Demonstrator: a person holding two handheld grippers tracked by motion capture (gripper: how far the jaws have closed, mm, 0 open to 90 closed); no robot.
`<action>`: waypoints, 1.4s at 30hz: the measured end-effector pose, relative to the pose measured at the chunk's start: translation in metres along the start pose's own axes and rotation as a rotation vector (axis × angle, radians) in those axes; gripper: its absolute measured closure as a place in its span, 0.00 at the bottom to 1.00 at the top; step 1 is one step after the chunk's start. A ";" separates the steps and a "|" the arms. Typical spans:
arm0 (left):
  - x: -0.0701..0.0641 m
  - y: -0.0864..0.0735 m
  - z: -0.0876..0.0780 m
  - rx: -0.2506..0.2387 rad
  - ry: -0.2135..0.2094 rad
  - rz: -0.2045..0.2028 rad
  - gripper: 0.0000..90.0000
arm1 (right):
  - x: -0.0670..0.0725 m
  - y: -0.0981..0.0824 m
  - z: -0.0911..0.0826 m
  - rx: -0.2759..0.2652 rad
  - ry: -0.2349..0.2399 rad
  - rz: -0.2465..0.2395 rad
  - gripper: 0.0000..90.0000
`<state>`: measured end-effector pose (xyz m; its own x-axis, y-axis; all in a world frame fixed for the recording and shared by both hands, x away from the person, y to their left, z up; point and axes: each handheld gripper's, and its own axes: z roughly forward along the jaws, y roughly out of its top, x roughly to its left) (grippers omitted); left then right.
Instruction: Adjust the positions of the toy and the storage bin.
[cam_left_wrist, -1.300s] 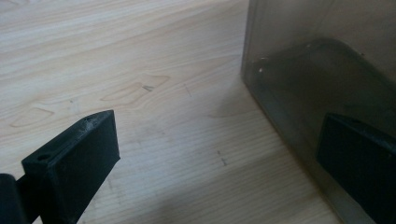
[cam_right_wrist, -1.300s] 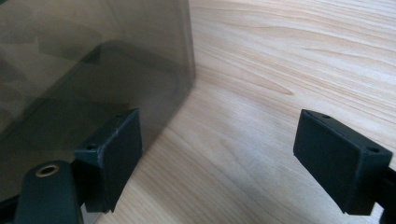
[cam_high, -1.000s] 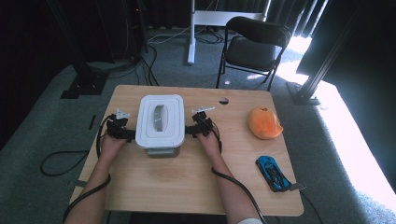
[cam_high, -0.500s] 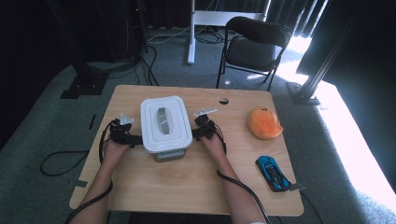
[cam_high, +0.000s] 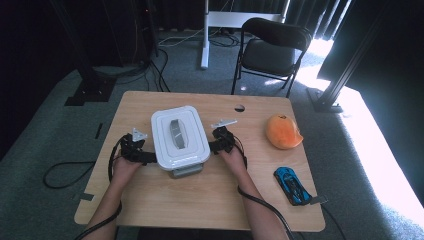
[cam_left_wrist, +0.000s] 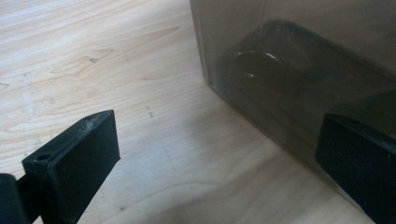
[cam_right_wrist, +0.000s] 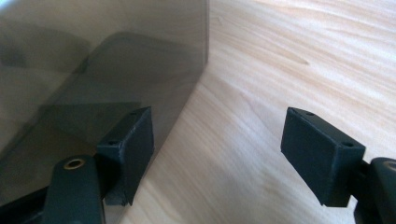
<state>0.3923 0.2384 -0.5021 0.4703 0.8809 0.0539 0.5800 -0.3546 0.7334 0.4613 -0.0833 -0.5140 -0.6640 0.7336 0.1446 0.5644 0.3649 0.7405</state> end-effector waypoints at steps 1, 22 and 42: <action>-0.001 -0.001 0.000 -0.001 -0.005 0.006 0.00 | -0.001 -0.002 -0.004 0.009 0.000 -0.008 0.28; -0.028 -0.017 -0.008 0.008 -0.066 0.018 0.00 | -0.008 -0.025 -0.029 0.023 0.020 -0.054 0.19; 0.006 -0.004 0.013 0.041 0.031 -0.030 0.00 | -0.041 -0.012 0.010 0.076 -0.053 0.072 0.19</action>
<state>0.4017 0.2406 -0.5134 0.4314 0.9006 0.0536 0.6209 -0.3394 0.7066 0.4865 -0.1115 -0.5356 -0.5950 0.7878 0.1591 0.6462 0.3513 0.6775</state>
